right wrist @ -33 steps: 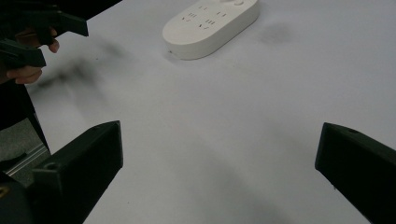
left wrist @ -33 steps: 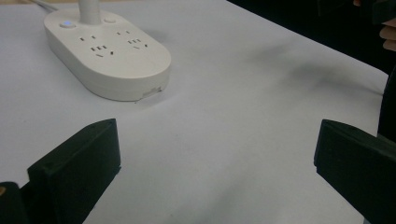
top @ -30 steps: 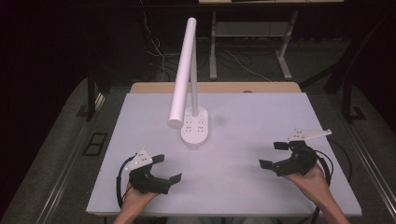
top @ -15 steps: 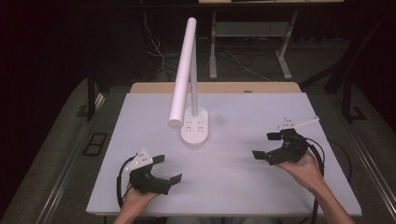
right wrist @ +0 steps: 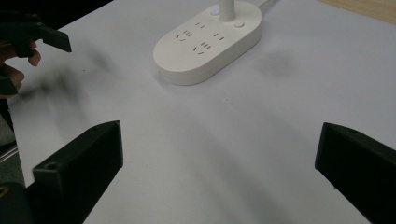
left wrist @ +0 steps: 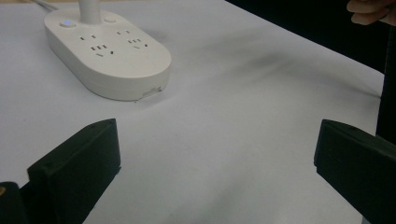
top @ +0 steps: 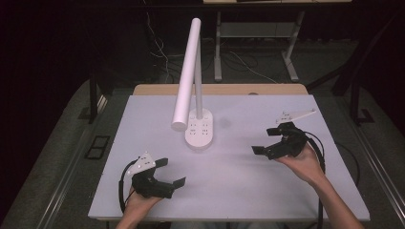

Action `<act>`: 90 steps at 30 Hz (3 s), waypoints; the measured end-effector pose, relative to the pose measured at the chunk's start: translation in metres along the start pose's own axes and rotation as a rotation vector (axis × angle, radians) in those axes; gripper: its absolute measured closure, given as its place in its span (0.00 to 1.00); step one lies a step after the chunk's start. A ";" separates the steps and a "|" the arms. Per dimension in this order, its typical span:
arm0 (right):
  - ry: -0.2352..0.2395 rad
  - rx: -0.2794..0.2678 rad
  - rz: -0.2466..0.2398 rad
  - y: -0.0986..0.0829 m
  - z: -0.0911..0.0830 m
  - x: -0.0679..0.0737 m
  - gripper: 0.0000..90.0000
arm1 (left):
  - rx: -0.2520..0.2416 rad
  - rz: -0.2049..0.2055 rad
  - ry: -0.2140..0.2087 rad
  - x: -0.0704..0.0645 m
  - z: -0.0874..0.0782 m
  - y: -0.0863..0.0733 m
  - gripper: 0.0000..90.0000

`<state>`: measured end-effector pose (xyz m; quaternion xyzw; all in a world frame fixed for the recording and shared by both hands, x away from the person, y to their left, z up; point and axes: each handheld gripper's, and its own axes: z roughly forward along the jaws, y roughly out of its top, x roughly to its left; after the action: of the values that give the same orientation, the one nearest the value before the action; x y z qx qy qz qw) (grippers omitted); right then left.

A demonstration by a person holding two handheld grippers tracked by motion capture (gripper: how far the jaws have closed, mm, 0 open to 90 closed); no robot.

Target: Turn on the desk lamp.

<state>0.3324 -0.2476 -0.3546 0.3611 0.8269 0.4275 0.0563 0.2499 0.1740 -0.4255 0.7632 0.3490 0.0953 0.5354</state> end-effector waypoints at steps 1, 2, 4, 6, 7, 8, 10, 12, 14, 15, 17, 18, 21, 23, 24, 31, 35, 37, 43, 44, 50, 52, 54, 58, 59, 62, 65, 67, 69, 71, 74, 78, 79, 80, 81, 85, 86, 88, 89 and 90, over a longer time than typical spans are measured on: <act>0.001 0.002 0.003 0.002 0.001 0.000 0.01 | 0.000 0.000 0.000 0.000 0.000 0.000 0.00; 0.000 0.000 -0.001 0.004 0.003 -0.001 0.01 | 0.000 0.001 0.003 0.000 0.000 0.000 0.00; 0.005 0.009 0.001 0.007 0.005 -0.002 0.01 | -0.004 0.000 0.005 0.000 0.000 0.000 0.00; 0.009 0.007 0.002 0.013 0.008 -0.004 0.01 | -0.004 -0.001 0.005 0.000 0.000 0.000 0.00; 0.009 0.009 0.001 0.015 0.009 -0.004 0.01 | -0.004 -0.002 0.005 0.000 0.000 0.000 0.00; 0.009 0.009 0.001 0.015 0.009 -0.004 0.01 | -0.004 -0.001 0.005 0.000 0.000 0.000 0.00; 0.012 0.015 0.000 0.021 0.013 -0.004 0.01 | -0.004 -0.002 0.005 0.000 0.000 0.000 0.00; 0.012 0.015 -0.004 0.025 0.016 -0.005 0.01 | -0.005 -0.002 0.005 0.000 -0.001 0.000 0.00; 0.013 0.019 -0.003 0.027 0.017 -0.005 0.01 | -0.005 -0.001 0.010 0.000 -0.001 0.000 0.00; 0.013 0.021 -0.004 0.028 0.019 -0.005 0.01 | -0.006 -0.002 0.010 0.000 -0.001 0.000 0.00; 0.006 0.029 -0.010 0.031 0.023 -0.005 0.01 | -0.009 -0.003 0.013 0.001 -0.002 0.000 0.00; 0.004 0.036 -0.014 0.034 0.028 -0.006 0.01 | -0.007 -0.003 0.013 0.001 -0.002 0.000 0.00; 0.009 0.041 -0.010 0.039 0.034 -0.007 0.01 | -0.010 -0.003 0.011 0.001 -0.002 0.000 0.00; 0.010 0.043 -0.011 0.041 0.036 -0.007 0.01 | -0.011 -0.003 0.012 0.001 -0.002 0.000 0.00; 0.013 0.048 -0.011 0.044 0.040 -0.008 0.01 | -0.010 -0.003 0.011 0.001 -0.003 0.000 0.00; 0.019 0.056 -0.022 0.052 0.050 -0.008 0.01 | -0.013 -0.006 0.010 0.001 -0.003 0.000 0.00; 0.020 0.058 -0.020 0.058 0.055 -0.010 0.01 | -0.014 -0.003 0.008 0.001 -0.003 0.000 0.00; 0.020 0.054 -0.020 0.061 0.057 -0.011 0.01 | -0.013 -0.007 0.008 0.001 -0.003 0.000 0.00; 0.024 0.052 -0.018 0.071 0.064 -0.014 0.01 | -0.011 -0.006 0.008 0.000 -0.002 0.000 0.00; 0.022 0.055 -0.017 0.075 0.067 -0.015 0.01 | -0.012 -0.007 0.009 0.000 -0.002 0.000 0.00; 0.019 0.059 -0.010 0.083 0.076 -0.018 0.01 | -0.013 -0.007 0.008 0.000 -0.002 0.000 0.00; 0.018 0.064 -0.011 0.087 0.079 -0.019 0.01 | -0.013 -0.005 0.006 0.000 -0.002 0.000 0.00; 0.016 0.067 -0.008 0.089 0.083 -0.019 0.01 | -0.013 -0.002 0.002 -0.001 -0.001 0.001 0.00; 0.016 0.071 0.001 0.093 0.090 -0.021 0.01 | -0.013 -0.002 0.001 -0.001 -0.001 0.001 0.00; 0.014 0.071 0.005 0.094 0.091 -0.022 0.01 | -0.013 0.003 0.002 0.000 -0.001 0.001 0.00; 0.016 0.069 0.006 0.098 0.098 -0.024 0.01 | -0.013 0.003 0.004 0.000 -0.001 0.001 0.00; 0.016 0.065 0.016 0.100 0.101 -0.025 0.01 | -0.017 -0.002 0.005 0.000 -0.001 0.001 0.00; 0.012 0.065 0.020 0.102 0.105 -0.026 0.01 | -0.015 0.000 0.005 0.000 -0.001 0.001 0.00; 0.013 0.068 0.019 0.104 0.108 -0.028 0.01 | -0.015 0.001 0.005 0.000 -0.001 0.001 0.00; 0.017 0.060 0.028 0.107 0.113 -0.029 0.01 | -0.020 -0.004 0.006 0.000 -0.001 0.001 0.00; 0.018 0.049 0.034 0.109 0.116 -0.031 0.01 | -0.018 -0.004 0.007 0.000 -0.001 0.001 0.00; 0.024 0.045 0.043 0.110 0.123 -0.034 0.01 | -0.015 -0.001 0.007 0.000 -0.001 0.001 0.00; 0.023 0.043 0.046 0.110 0.126 -0.034 0.01 | -0.014 0.000 0.007 0.000 -0.001 0.001 0.00; 0.026 0.043 0.046 0.110 0.128 -0.036 0.01 | -0.015 -0.001 0.006 0.000 -0.001 0.001 0.00; 0.028 0.047 0.049 0.110 0.130 -0.036 0.01 | -0.015 -0.001 0.006 0.000 -0.001 0.001 0.00; 0.041 0.035 0.061 0.111 0.142 -0.040 0.01 | -0.015 0.000 -0.001 0.001 -0.001 0.001 0.00; 0.045 0.034 0.069 0.111 0.144 -0.039 0.01 | -0.013 0.001 -0.001 0.002 -0.001 0.001 0.00; 0.049 0.032 0.072 0.112 0.146 -0.038 0.01 | -0.014 0.002 -0.001 0.002 -0.001 0.002 0.00; 0.056 0.029 0.072 0.112 0.148 -0.037 0.01 | -0.014 0.002 -0.002 0.002 -0.001 0.001 0.00; 0.056 0.028 0.077 0.112 0.150 -0.037 0.01 | -0.014 0.002 -0.001 0.002 -0.001 0.001 0.00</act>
<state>0.4810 -0.1296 -0.3732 0.3811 0.8196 0.4276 0.0115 0.2513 0.1759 -0.4242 0.7598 0.3473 0.0977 0.5408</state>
